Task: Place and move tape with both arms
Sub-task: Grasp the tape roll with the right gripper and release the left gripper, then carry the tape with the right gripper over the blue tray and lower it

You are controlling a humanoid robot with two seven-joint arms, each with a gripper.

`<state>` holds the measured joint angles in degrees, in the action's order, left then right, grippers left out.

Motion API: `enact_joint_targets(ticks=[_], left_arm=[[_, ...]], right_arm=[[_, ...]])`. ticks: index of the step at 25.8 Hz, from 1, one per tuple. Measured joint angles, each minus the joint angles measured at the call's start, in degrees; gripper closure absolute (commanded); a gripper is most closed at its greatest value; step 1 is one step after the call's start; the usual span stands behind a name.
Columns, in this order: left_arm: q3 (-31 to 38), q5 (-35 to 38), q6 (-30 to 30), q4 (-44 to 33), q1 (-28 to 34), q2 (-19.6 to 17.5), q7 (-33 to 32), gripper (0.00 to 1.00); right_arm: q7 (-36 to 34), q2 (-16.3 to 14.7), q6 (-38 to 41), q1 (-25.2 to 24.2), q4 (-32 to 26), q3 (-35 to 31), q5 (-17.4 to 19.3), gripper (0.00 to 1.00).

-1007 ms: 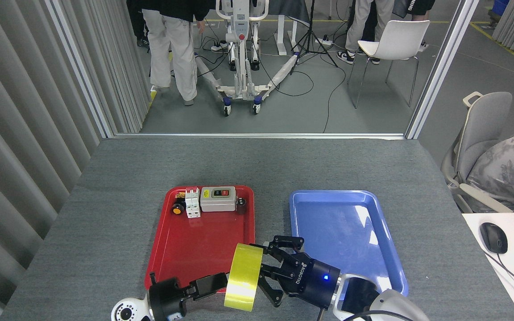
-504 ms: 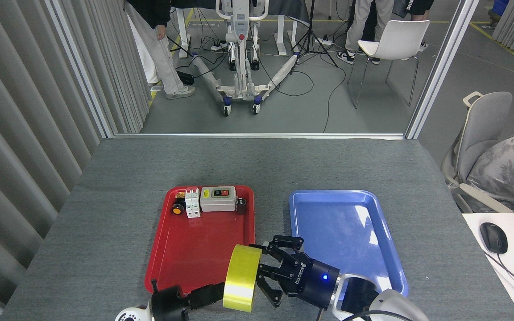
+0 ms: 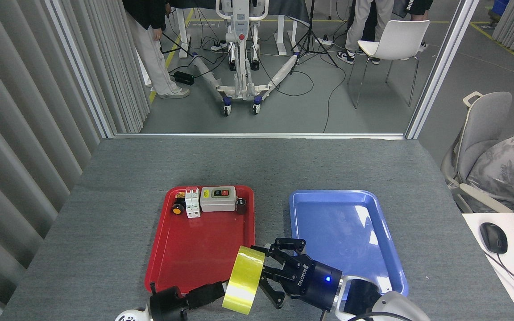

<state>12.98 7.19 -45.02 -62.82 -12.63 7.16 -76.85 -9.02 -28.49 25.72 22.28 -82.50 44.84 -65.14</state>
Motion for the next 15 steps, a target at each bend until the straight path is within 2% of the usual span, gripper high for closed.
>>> enact_joint_targets(ticks=[5, 8, 11, 13, 15], left_arm=[[1.4, -0.3, 0.0, -0.1, 0.0, -0.1, 3.0, 0.22], [2.7, -0.3, 0.0, -0.3, 0.3, -0.2, 3.9, 0.18], [4.0, -0.3, 0.0, -0.4, 0.9, -0.4, 4.8, 0.18], [5.0, 0.3, 0.0, -1.1, 1.1, -0.4, 7.0, 0.19], [5.9, 2.9, 0.0, -2.3, 1.6, -0.3, 10.9, 0.18]], right_arm=[[-0.6, -1.7, 1.6, -1.1, -0.1, -3.2, 0.6, 0.79], [-0.8, -3.0, 4.3, -3.5, -0.2, -8.4, 0.8, 0.79], [-0.9, -3.7, 8.3, -5.9, -0.4, -13.5, 1.2, 0.79], [-0.9, -4.6, 10.5, -7.1, -0.6, -16.0, 2.3, 0.79], [-0.9, -5.5, 12.1, -7.7, -0.7, -17.3, 4.9, 0.79]])
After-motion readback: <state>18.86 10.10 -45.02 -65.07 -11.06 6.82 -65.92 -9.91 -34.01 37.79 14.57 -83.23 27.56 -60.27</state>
